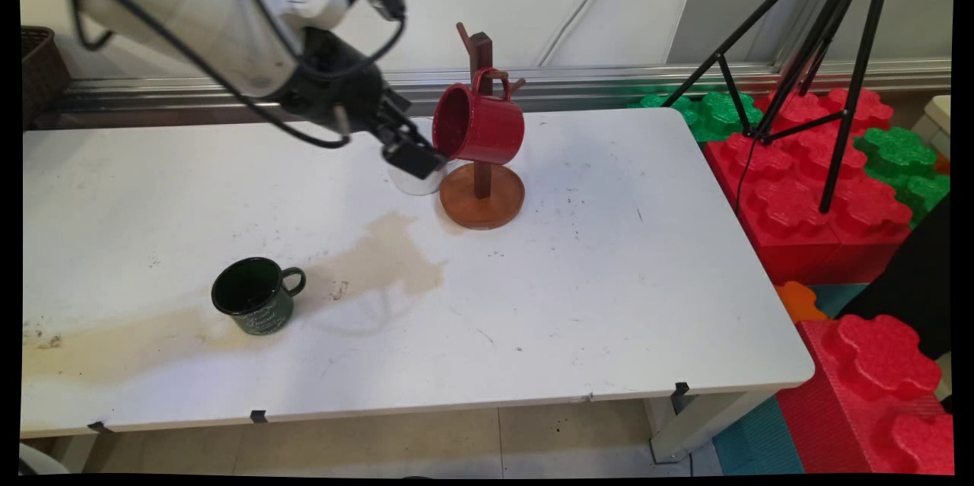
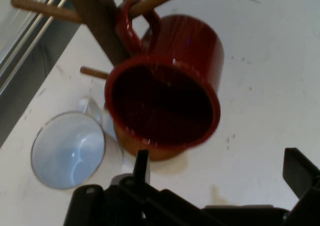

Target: Pick up the red mug from the rack

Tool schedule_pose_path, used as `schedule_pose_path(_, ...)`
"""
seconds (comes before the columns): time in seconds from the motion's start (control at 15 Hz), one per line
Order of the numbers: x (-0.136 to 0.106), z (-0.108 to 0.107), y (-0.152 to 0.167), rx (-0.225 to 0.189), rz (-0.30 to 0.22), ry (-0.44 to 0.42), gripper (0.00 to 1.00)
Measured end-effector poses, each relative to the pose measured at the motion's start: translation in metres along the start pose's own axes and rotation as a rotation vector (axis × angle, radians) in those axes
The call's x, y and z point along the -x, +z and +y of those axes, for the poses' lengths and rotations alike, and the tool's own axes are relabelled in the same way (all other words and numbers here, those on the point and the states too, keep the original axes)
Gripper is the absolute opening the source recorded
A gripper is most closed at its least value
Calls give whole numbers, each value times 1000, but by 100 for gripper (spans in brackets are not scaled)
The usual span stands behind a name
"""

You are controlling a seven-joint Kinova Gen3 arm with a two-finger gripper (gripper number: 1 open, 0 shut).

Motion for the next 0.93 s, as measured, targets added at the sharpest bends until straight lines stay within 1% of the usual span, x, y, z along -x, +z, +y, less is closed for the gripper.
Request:
schedule_pose_path(0.27, -11, 1, 24, 7, 4, -16, 100)
schedule_pose_path(0.53, -15, -4, 49, 23, 18, -26, 100)
schedule_pose_path(0.67, -15, -6, 66, 43, 38, -47, 100)
schedule_pose_path(0.93, -15, -8, 81, 68, 64, -73, 100)
